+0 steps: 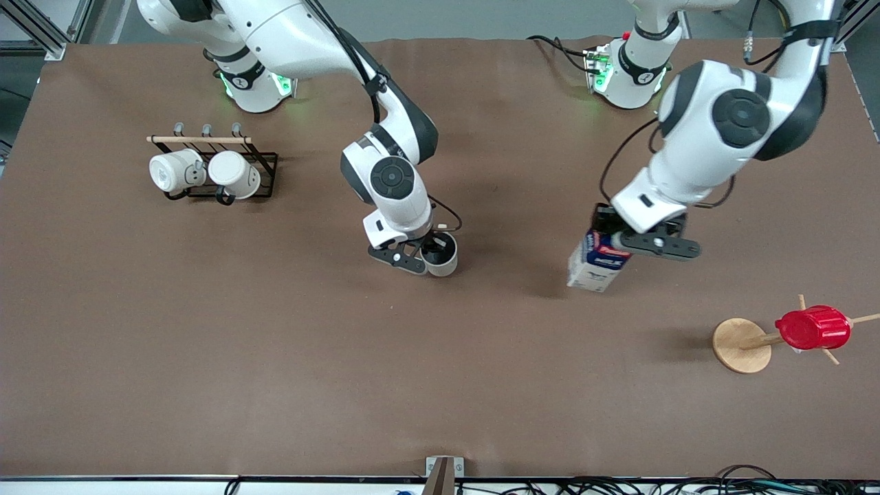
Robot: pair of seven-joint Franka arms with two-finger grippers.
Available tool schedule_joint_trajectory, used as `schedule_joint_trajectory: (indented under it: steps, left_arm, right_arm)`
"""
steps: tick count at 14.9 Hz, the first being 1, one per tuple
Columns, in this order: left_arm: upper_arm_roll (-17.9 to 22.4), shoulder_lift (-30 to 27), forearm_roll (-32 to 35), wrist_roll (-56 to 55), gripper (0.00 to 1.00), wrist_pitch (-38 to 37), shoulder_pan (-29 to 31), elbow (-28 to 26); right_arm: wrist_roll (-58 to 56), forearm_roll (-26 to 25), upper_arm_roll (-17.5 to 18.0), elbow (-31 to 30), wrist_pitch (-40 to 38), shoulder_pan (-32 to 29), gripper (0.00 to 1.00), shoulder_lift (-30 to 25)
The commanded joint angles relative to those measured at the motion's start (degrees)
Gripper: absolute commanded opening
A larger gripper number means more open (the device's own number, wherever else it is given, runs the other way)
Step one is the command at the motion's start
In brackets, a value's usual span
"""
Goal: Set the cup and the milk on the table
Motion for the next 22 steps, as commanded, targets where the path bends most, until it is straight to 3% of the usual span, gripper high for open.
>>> schedule_joint_trajectory:
  steps: [1, 5, 6, 8, 9, 11, 14, 22]
  left_arm:
    - [-5.9, 5.6, 3.5, -5.6, 0.25, -1.2, 0.0, 5.3]
    - [-13.6, 14.7, 11.8, -19.2, 0.29, -1.2, -0.9, 10.7]
    - [-14.7, 16.9, 14.2, -22.1, 0.29, -1.2, -1.1, 11.9]
    - [-16.5, 20.2, 16.7, -24.6, 0.26, -1.2, -1.4, 13.9]
    - [-16.6, 21.6, 16.8, -24.8, 0.26, -1.2, -1.6, 15.0]
    - [-16.7, 23.8, 16.8, -25.0, 0.24, -1.2, -2.8, 16.9]
    - [-16.8, 25.0, 16.9, -26.6, 0.24, -1.8, -3.6, 17.3]
    - [-18.3, 25.7, 18.9, -31.5, 0.23, -6.7, -3.7, 17.4]
  right_arm:
    - [1.4, -1.4, -0.6, -2.6, 3.5, 1.4, 0.07, -0.5]
    - [1.4, -1.4, -0.6, -2.9, 4.1, 2.6, 0.22, -0.1]
    - [1.4, -1.5, -0.6, -2.9, 4.1, 2.6, 0.3, 0.0]
    - [1.4, -1.7, -0.6, -2.9, 3.7, 2.3, 0.63, -0.2]
    - [1.1, -1.7, -0.7, -2.9, 3.1, 2.0, 0.75, -0.5]
    - [-1.1, -1.8, -1.2, -3.4, -0.7, 0.6, 0.79, -3.1]
    - [-9.8, -1.7, -2.1, -3.3, -9.3, -4.1, 1.0, -10.6]
    - [-34.7, -4.0, -2.2, -1.8, -26.2, -23.4, 1.0, -28.3]
